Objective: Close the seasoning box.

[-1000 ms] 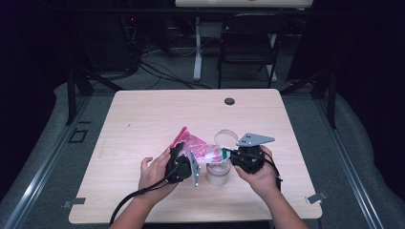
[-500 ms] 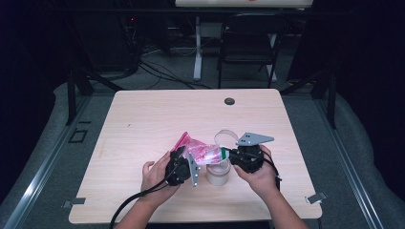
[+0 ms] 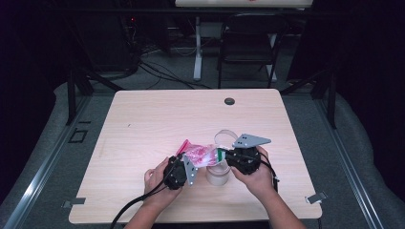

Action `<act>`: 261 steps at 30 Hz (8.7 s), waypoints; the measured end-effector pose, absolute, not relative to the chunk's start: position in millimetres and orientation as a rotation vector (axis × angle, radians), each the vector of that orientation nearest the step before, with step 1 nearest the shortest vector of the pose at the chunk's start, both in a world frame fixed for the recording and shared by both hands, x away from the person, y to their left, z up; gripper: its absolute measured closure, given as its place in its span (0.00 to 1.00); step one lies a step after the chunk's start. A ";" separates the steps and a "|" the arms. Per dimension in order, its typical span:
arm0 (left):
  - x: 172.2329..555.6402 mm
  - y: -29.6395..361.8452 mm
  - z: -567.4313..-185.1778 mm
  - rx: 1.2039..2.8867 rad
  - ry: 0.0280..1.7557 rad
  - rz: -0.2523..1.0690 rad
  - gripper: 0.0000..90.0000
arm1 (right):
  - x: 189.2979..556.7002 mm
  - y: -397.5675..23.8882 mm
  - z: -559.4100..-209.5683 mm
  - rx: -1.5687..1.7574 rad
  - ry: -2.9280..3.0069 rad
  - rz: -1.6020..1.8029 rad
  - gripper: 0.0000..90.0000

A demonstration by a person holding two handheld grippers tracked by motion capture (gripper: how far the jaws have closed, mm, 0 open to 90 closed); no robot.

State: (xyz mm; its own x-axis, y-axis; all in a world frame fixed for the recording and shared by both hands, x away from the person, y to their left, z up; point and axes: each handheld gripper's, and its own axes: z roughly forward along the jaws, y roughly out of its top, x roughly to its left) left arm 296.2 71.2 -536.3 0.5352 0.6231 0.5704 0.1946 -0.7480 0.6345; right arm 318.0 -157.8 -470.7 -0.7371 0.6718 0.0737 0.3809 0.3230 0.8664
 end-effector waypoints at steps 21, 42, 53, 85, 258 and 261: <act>300.1 73.0 -560.2 2.243 0.786 0.889 0.78 | 318.3 -148.7 -475.8 0.922 2.324 1.368 0.98; 309.4 88.6 -565.0 2.163 0.887 0.698 0.81 | 317.9 -153.3 -468.5 0.927 2.305 1.505 0.64; 322.5 110.6 -561.8 2.058 0.966 0.491 0.82 | 313.7 -161.9 -454.9 0.910 2.235 1.580 0.57; 316.9 247.7 -543.4 1.772 1.255 0.506 0.82 | 314.0 -185.3 -446.3 0.948 2.139 1.505 0.53; 281.8 171.0 -522.5 1.900 0.966 0.491 0.31 | 299.6 -163.9 -472.3 0.748 2.231 1.205 0.56; 281.6 170.8 -522.6 1.898 0.968 0.491 0.31 | 299.6 -163.9 -472.4 0.747 2.233 1.206 0.56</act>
State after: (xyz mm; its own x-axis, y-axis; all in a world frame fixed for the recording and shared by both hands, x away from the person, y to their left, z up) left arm 281.6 170.8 -522.6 0.6111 0.7897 -0.0542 0.4233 -0.2682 0.8654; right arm 299.6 -163.9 -472.4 -0.7293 0.6653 -0.1599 0.2310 0.4594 0.8577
